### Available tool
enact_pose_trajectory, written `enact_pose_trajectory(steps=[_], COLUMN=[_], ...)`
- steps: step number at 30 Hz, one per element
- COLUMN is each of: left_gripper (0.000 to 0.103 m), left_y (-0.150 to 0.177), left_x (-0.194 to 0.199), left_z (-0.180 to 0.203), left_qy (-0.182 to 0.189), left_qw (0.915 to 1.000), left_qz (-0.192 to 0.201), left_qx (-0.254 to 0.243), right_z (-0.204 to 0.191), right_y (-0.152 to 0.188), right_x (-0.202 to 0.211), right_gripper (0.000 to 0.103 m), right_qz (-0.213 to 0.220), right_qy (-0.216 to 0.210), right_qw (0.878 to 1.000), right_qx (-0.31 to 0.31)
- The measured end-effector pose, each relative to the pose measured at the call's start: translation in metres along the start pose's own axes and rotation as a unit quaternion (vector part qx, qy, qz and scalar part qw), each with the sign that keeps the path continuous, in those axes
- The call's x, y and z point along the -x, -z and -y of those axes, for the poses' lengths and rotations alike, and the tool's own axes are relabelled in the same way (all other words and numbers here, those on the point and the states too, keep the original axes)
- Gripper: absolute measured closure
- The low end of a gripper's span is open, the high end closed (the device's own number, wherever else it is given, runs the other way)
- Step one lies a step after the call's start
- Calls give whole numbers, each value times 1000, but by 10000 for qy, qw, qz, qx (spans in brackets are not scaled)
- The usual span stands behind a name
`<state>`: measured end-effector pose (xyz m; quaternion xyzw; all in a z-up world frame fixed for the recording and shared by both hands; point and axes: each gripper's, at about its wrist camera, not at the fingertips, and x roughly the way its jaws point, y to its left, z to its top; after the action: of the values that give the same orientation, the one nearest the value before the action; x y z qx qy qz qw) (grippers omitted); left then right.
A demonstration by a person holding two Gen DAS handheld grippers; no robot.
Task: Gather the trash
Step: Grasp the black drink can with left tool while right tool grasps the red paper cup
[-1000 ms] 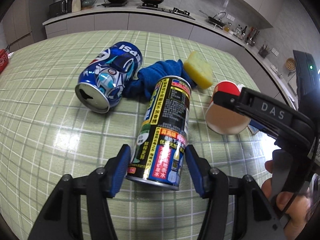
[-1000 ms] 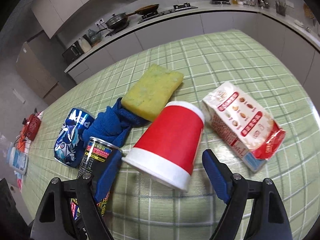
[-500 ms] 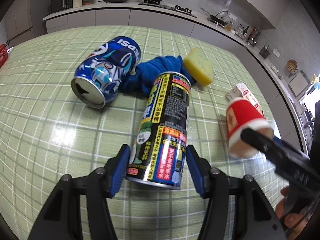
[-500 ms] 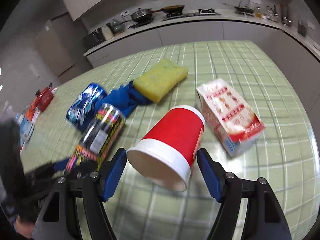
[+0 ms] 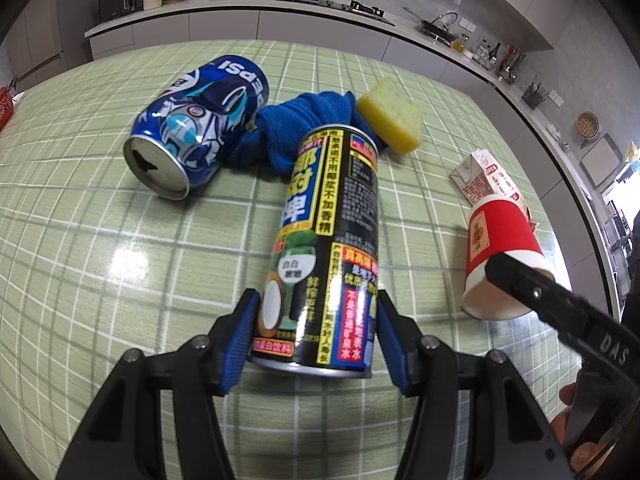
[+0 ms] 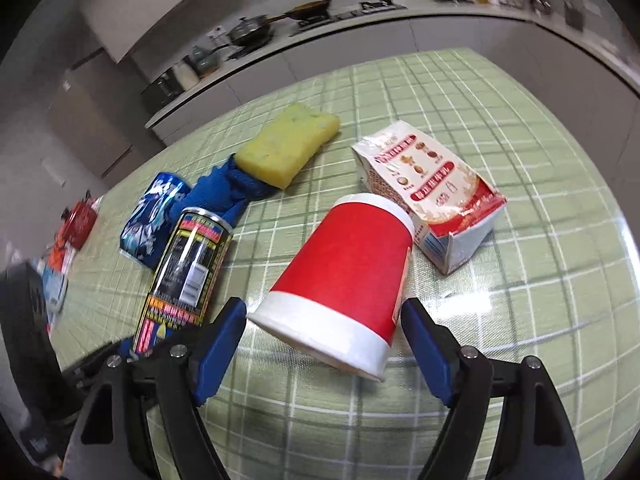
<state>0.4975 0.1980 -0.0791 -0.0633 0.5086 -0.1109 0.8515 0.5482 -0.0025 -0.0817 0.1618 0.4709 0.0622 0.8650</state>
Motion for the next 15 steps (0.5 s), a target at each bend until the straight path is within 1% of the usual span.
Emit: enact_pose_trajectory(steps=[3, 5, 6, 10, 13, 15], left_gripper=[44, 44, 44, 45, 49, 49], left_y=[1, 1, 2, 3, 7, 9], left_x=[-2, -2, -2, -2, 0, 3], left_z=[-1, -2, -2, -6, -7, -5], left_qy=[22, 36, 45, 106, 197, 205], left_qw=[10000, 10000, 10000, 9999, 9998, 9997], left_qz=[-14, -13, -13, 19, 64, 113], left_qx=[0, 0, 6, 20, 51, 44], right_z=[0, 0, -1, -1, 1, 2], right_y=[0, 2, 3, 8, 12, 16], right_x=[-4, -2, 2, 11, 19, 27], right_gripper=[21, 22, 27, 30, 32, 32], right_qz=[-17, 68, 163, 280, 366, 469], right_qy=[90, 91, 67, 176, 166, 159], right_qw=[9999, 9998, 9998, 9994, 9989, 9983], right_qx=[-138, -145, -98, 142, 244, 316])
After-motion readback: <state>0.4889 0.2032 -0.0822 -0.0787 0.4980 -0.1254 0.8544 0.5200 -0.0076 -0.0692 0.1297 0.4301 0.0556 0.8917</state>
